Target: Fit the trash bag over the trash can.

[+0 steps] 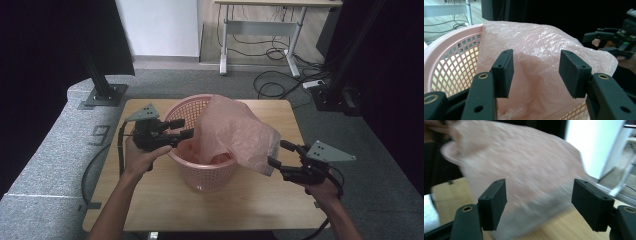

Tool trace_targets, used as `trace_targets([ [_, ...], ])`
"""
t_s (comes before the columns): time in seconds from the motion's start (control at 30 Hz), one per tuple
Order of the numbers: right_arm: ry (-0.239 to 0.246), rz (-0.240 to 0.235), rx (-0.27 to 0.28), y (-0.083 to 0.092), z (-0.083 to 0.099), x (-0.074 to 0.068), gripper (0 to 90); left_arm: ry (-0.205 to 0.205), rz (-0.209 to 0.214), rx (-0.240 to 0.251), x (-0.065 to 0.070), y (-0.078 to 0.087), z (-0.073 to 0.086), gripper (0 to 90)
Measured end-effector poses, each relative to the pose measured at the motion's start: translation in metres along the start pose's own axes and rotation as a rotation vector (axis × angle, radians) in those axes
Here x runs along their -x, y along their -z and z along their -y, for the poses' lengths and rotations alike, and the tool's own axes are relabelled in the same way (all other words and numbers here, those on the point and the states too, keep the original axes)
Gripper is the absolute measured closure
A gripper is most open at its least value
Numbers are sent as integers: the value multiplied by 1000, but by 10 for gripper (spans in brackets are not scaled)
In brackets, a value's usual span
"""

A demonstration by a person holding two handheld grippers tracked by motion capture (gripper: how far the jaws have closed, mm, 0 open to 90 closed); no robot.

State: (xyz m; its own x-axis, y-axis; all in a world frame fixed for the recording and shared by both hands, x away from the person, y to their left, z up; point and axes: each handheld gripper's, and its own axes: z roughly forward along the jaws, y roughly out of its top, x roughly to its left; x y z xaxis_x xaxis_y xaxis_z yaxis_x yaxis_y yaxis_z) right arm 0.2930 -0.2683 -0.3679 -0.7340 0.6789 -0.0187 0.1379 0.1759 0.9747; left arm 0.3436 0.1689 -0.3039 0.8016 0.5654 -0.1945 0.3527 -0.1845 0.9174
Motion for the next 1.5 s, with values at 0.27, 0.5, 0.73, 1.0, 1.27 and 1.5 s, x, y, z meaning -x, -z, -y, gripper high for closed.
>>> trace_targets([
  [0.27,-82,89,-27,9,33,30,304,0,-3,2,0,1,-1,452],
  [0.5,-77,67,4,-3,21,26,311,-1,-2,-1,1,-1,-2,452],
  [0.73,-14,4,68,-11,-25,7,323,-18,11,6,8,-1,-7,450],
  [1.0,32,-96,41,-37,-61,-25,538,-42,32,6,17,1,-7,430],
  [1.27,37,-117,-2,-64,-68,-36,595,-69,51,3,18,14,1,397],
  [1.5,3,-115,-20,-73,-72,-34,595,-121,72,7,20,32,12,354],
])
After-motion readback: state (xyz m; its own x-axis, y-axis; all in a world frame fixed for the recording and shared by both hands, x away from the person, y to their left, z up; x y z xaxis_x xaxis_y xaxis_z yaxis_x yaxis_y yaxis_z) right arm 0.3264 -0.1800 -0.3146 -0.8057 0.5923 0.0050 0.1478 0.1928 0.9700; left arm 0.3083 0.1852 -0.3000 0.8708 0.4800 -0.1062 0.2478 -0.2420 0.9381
